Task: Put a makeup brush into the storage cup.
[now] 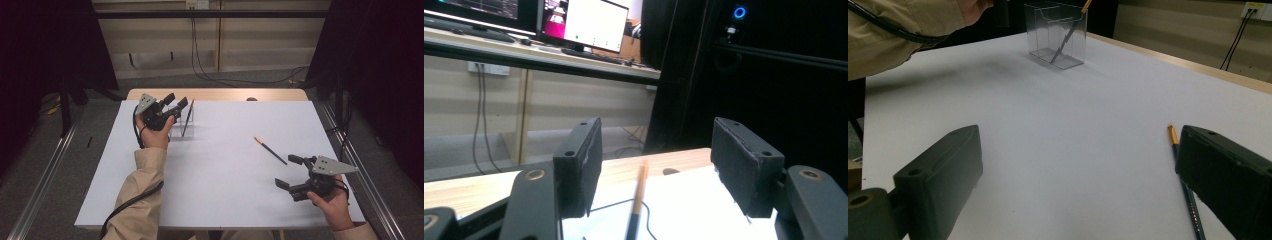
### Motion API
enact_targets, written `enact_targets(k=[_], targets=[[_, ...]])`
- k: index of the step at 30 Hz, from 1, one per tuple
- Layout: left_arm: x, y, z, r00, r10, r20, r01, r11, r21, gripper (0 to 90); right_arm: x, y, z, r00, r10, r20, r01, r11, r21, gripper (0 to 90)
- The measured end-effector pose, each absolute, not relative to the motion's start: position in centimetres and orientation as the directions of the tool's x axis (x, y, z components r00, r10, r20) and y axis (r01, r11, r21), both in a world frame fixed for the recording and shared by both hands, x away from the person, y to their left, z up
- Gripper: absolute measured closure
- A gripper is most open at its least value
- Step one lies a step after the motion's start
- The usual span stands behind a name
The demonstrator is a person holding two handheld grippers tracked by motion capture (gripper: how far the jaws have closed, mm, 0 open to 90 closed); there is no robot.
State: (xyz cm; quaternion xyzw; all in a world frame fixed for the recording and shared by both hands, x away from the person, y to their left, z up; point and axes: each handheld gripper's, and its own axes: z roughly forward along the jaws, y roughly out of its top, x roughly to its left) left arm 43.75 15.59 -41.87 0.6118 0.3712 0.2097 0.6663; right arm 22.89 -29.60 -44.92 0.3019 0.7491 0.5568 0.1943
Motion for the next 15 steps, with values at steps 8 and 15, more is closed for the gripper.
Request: enact_targets(k=[8, 15], targets=[[43.41, 15.77, -41.8, 0.653, 0.723, -0.223, 0.166, 0.15, 0.975, 28.4, 22.88, -29.58, -44.93, -0.744, 0.667, 0.044, 0.236, 0.201, 0.951, 4.4], [42.97, 16.05, -41.48, 0.656, 0.727, -0.204, 0.159, 0.131, 0.979, 17.8, 22.89, -29.56, -44.93, -0.744, 0.667, 0.042, 0.236, 0.203, 0.95, 4.5]])
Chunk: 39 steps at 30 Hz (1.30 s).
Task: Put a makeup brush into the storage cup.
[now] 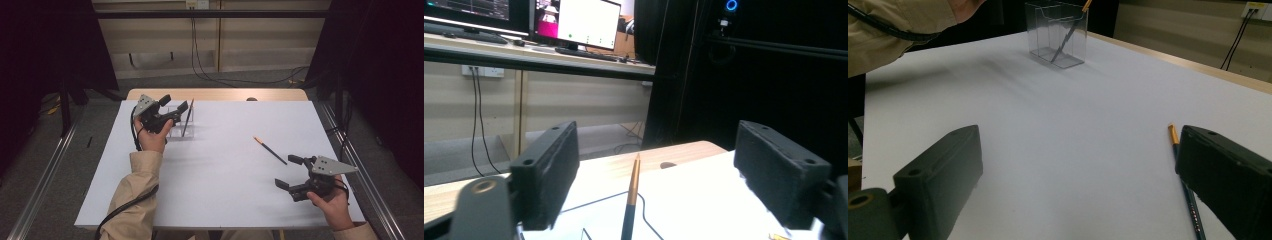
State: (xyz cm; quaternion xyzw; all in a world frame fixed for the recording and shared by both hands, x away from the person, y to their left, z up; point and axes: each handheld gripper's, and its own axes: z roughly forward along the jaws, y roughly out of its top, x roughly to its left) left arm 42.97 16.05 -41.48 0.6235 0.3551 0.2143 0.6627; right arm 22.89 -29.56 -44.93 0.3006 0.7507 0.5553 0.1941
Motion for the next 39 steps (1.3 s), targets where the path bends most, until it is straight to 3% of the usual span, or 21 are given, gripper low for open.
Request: enact_targets(k=[13, 39], targets=[[41.9, 17.0, -41.3, 0.674, 0.712, -0.195, 0.165, 0.112, 0.98, 8.3, 22.9, -29.5, -44.9, -0.745, 0.666, 0.039, 0.233, 0.205, 0.951, 4.4], [39.6, 19.1, -41.2, 0.712, 0.685, -0.151, 0.158, 0.053, 0.986, 5.2, 22.9, -29.5, -45.0, -0.742, 0.669, 0.042, 0.239, 0.205, 0.949, 4.3]])
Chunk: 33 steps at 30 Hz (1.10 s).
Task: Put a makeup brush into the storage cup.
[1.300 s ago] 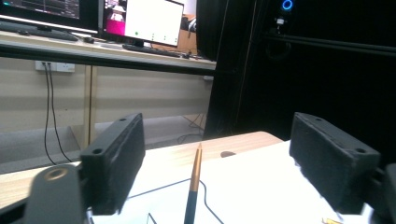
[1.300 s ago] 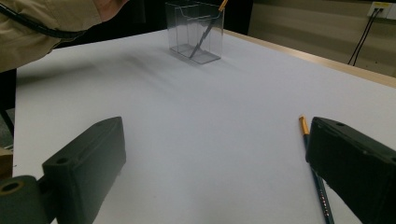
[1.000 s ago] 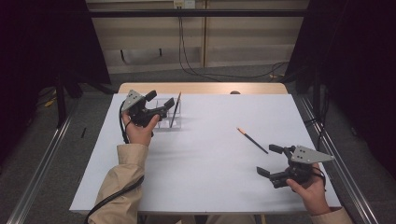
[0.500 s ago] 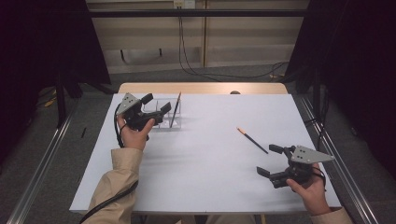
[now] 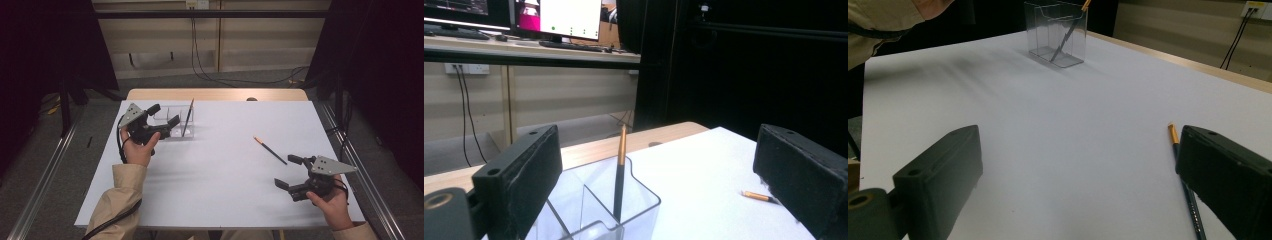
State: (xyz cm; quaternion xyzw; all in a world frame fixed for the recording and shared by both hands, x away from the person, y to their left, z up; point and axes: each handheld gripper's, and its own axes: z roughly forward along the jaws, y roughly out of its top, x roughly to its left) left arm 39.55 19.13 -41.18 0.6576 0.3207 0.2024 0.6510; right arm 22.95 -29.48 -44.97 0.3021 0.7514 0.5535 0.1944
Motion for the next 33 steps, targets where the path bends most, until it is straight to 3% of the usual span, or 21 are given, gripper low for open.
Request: enact_targets(k=[33], targets=[[36.3, 22.1, -40.9, 0.727, 0.68, -0.095, 0.115, 0.015, 0.993, 4.1, 23.0, -29.4, -44.9, -0.742, 0.669, 0.04, 0.235, 0.203, 0.951, 4.3]])
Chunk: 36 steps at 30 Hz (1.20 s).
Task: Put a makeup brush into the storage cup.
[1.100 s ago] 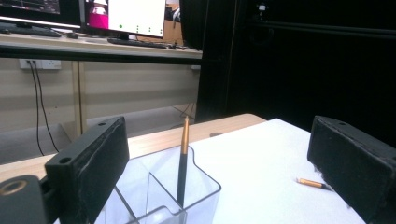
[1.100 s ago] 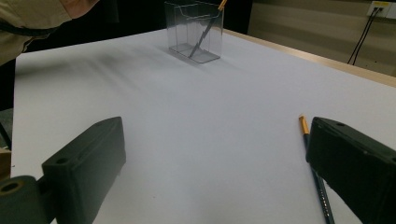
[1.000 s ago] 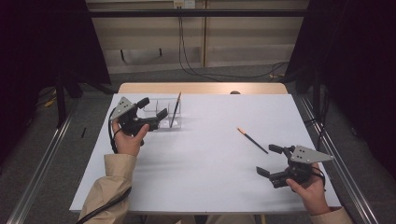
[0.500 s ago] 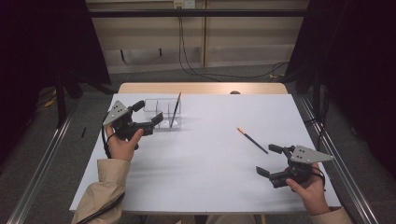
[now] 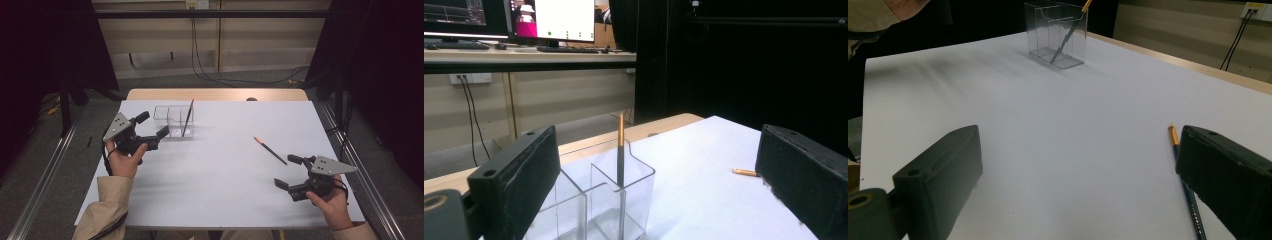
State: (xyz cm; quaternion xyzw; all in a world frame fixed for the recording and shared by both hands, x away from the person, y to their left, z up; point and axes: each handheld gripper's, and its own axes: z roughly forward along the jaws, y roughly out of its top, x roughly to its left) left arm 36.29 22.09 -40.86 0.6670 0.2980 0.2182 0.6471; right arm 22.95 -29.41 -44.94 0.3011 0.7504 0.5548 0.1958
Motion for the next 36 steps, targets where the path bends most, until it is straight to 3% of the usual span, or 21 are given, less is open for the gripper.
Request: enact_targets(k=[36], targets=[[33.8, 23.3, -42.2, 0.768, 0.631, -0.107, 0.146, -0.011, 0.989, 3.6, 22.9, -29.4, -44.9, -0.743, 0.668, 0.038, 0.233, 0.205, 0.951, 4.2]])
